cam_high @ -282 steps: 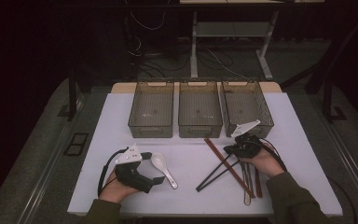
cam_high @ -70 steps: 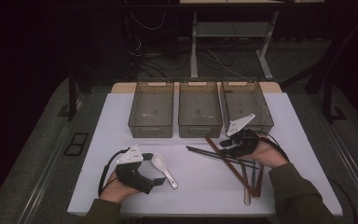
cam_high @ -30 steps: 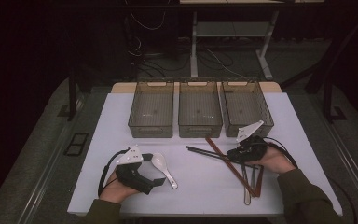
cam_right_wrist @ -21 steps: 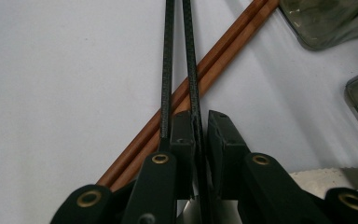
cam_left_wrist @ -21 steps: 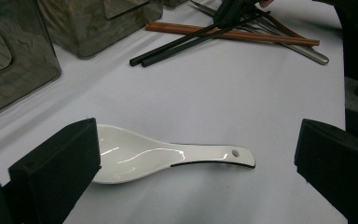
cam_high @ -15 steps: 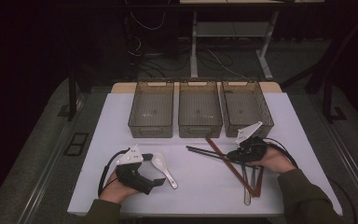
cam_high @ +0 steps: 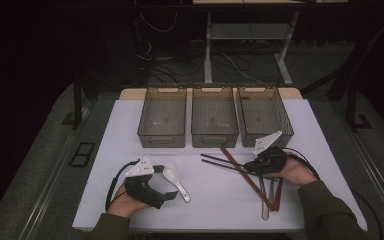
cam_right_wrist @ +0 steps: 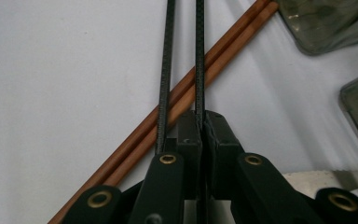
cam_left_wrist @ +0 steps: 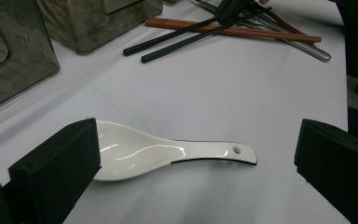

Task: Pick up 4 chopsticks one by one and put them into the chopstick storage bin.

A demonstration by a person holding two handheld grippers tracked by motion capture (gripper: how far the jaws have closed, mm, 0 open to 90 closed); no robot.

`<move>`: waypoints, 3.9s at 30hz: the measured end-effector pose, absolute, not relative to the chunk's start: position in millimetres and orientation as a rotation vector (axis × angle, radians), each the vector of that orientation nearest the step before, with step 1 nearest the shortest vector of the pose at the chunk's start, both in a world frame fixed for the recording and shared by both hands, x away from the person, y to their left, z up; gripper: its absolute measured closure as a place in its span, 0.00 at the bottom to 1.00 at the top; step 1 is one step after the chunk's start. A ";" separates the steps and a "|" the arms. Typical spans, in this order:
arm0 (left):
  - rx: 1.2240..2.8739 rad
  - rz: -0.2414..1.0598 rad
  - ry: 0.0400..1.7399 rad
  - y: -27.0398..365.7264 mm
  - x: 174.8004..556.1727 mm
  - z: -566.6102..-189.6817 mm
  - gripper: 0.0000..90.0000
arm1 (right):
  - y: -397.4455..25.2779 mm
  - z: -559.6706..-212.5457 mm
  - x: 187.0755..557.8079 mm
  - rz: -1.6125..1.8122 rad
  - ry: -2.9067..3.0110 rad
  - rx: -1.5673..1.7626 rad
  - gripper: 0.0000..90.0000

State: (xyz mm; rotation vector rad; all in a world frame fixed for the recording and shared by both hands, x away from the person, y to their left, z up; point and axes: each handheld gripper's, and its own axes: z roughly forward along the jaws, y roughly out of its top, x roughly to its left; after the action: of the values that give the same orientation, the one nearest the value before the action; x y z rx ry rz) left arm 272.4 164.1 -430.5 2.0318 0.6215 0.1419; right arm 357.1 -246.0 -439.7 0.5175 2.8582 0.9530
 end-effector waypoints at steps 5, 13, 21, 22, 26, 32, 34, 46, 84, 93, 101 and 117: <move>2.036 0.135 0.618 164.4 272.3 -431.2 0.00 | -249.1 -437.0 357.6 0.977 2.848 0.531 0.95; 2.032 0.129 0.610 163.3 271.5 -432.1 0.00 | -252.6 -431.4 357.1 1.022 2.836 0.537 0.95; 2.033 0.122 0.606 162.7 271.7 -433.2 0.00 | -255.6 -423.6 356.5 1.084 2.833 0.535 0.95; 2.032 0.121 0.608 162.6 271.6 -433.2 0.00 | -256.1 -422.5 356.5 1.094 2.832 0.538 0.95; 2.032 0.113 0.626 162.7 271.5 -433.2 0.00 | -257.4 -416.8 356.1 1.140 2.821 0.579 0.95; 2.017 0.124 0.630 162.4 271.8 -433.2 0.00 | -258.8 -408.2 354.9 1.205 2.801 0.637 0.95; 2.022 0.125 0.621 162.3 271.8 -432.9 0.00 | -259.2 -406.5 355.0 1.226 2.792 0.658 0.94; 2.015 0.122 0.620 161.6 271.9 -432.9 0.00 | -255.9 -387.2 355.2 1.293 2.741 0.665 0.95; 2.001 0.114 0.631 163.0 272.0 -431.7 0.00 | -185.1 -354.1 408.4 1.237 2.693 0.774 0.95; 2.001 0.122 0.634 164.3 271.8 -431.3 0.00 | -160.1 -347.3 424.1 1.202 2.697 0.787 0.95; 2.003 0.129 0.633 164.5 271.3 -431.2 0.00 | -137.2 -341.2 436.9 1.175 2.685 0.798 0.95; 2.001 0.129 0.623 164.5 270.7 -430.5 0.00 | -89.1 -348.1 464.9 1.092 2.681 0.892 0.94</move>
State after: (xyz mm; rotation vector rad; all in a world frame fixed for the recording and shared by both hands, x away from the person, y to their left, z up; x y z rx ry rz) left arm 270.7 164.5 -430.5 2.0013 0.6234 0.1292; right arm 464.9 -89.1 -348.1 0.8922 2.6814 1.0915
